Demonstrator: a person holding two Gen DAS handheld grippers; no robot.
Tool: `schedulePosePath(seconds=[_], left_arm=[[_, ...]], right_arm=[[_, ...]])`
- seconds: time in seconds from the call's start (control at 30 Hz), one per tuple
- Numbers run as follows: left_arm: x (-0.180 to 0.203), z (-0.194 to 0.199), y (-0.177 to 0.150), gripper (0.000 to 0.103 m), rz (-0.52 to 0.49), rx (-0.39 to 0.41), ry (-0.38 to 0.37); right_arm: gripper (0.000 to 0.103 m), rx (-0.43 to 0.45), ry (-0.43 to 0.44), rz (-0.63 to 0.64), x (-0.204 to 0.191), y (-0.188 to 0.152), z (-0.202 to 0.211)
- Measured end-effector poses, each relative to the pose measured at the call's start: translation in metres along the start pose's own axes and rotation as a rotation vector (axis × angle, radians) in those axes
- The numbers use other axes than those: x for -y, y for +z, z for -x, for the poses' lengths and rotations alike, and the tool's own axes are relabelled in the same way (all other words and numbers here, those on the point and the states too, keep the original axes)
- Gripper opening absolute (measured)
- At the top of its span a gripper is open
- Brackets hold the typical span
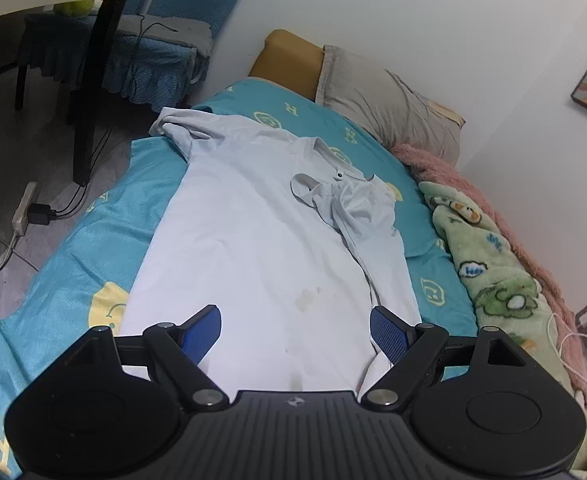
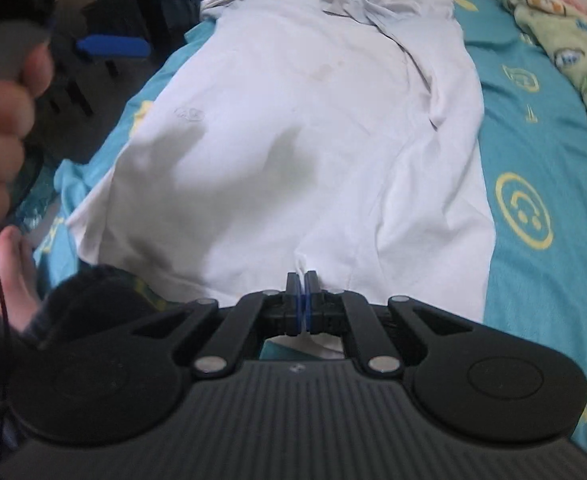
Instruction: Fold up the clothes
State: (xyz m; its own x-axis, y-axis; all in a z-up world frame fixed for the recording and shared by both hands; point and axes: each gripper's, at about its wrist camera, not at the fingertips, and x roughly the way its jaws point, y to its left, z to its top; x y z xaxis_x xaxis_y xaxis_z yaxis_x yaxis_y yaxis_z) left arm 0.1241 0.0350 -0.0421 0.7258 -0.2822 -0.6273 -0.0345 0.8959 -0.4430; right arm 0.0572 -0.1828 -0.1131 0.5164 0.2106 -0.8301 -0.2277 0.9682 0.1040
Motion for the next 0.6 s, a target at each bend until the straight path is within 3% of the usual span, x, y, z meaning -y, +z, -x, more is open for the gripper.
schedulePosePath(seconds=[0.2,0.23,0.3,0.33,0.6], left_arm=[[0.001,-0.006,-0.005,0.083,-0.021,-0.019,0.004],[0.001,-0.006,-0.005,0.083,-0.024,-0.021,0.003],[0.002,-0.008,-0.006,0.084,-0.032,-0.020,0.006],[0.003,-0.009,-0.007,0.084,-0.035,-0.020,0.009],[0.006,-0.024,-0.011,0.084,-0.062,-0.023,0.028]], right_arm=[[0.012,0.082,-0.009,-0.065,0.013,0.005,0.024],[0.021,0.098,-0.030,-0.068,0.017,0.006,0.027],[0.076,0.150,-0.037,-0.100,0.029,0.009,0.034],[0.085,0.182,-0.030,-0.118,0.033,0.011,0.039],[0.086,0.372,-0.048,-0.150,0.064,0.065,0.071]])
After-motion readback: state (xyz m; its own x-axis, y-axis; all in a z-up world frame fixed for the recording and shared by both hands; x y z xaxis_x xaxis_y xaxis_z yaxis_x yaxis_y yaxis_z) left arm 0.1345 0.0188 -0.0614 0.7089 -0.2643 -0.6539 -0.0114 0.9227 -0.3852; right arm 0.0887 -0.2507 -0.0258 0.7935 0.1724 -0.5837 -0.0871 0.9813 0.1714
